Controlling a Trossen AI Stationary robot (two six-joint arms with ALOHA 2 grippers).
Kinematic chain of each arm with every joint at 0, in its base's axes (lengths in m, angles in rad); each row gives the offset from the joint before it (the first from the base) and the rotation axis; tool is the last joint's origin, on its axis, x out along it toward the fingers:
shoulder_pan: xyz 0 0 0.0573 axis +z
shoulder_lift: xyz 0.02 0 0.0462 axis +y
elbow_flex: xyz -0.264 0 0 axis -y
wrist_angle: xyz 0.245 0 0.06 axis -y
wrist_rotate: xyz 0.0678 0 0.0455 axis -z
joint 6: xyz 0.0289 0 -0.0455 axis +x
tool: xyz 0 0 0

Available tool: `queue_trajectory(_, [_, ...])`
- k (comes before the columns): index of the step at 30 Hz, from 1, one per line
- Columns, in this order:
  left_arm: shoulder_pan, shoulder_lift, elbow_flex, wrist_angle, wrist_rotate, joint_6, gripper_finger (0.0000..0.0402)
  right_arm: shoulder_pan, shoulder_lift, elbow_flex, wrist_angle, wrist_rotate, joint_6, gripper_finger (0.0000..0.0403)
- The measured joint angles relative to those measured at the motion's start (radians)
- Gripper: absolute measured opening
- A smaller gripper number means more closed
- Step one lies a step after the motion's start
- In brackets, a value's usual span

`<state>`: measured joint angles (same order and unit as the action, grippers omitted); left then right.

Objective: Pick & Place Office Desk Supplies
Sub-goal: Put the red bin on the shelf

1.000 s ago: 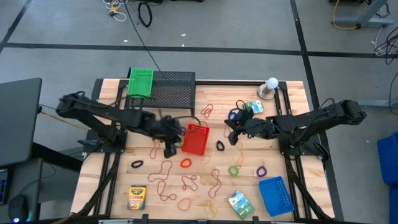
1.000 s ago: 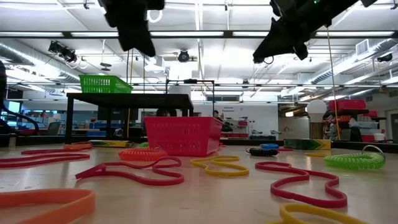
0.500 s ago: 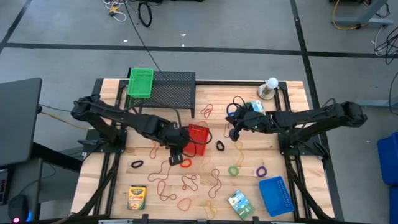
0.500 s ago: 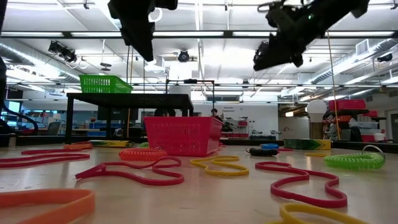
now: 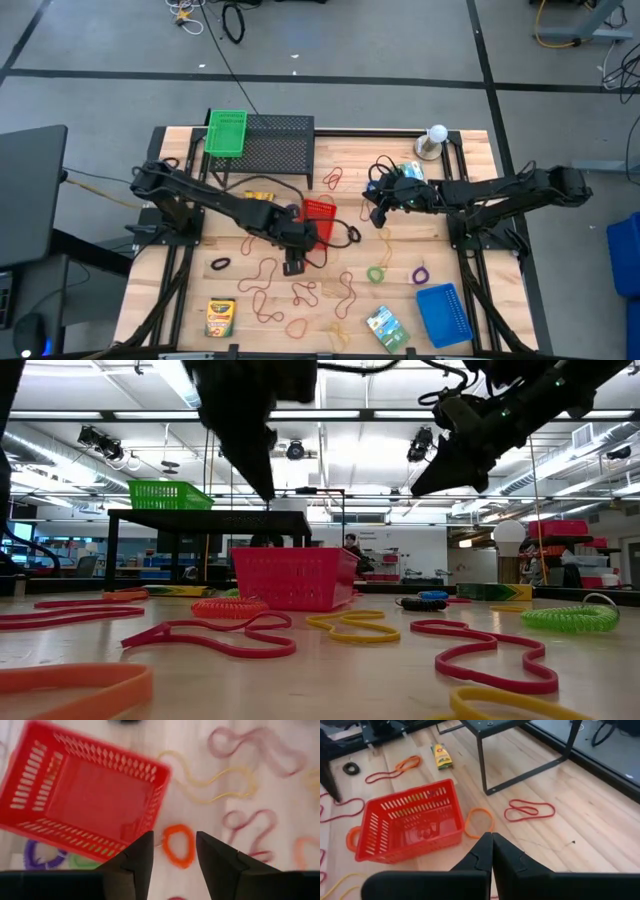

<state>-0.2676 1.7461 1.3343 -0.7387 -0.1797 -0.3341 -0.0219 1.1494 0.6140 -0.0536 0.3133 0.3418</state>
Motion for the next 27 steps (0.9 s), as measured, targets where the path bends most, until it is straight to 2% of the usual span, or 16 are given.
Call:
queue_trajectory(8, [0.008, 0.090, 0.000, 0.106, -0.031, 0.126, 0.0153, 0.000, 0.000, 0.000, 0.000, -0.036, -0.019, 0.0009])
queue_trajectory(12, [0.017, 0.092, 0.000, 0.111, -0.035, 0.180, 0.0153, 0.000, 0.000, 0.000, -0.001, -0.041, -0.019, 0.0009])
queue_trajectory(16, [0.022, 0.092, 0.000, 0.103, -0.081, 0.201, 0.0153, 0.000, 0.000, 0.000, -0.002, -0.050, -0.019, 0.0009])
queue_trajectory(27, [0.034, 0.165, 0.000, 0.111, -0.030, 0.230, 0.0153, 0.000, 0.000, 0.000, 0.003, -0.052, -0.022, 0.0009])
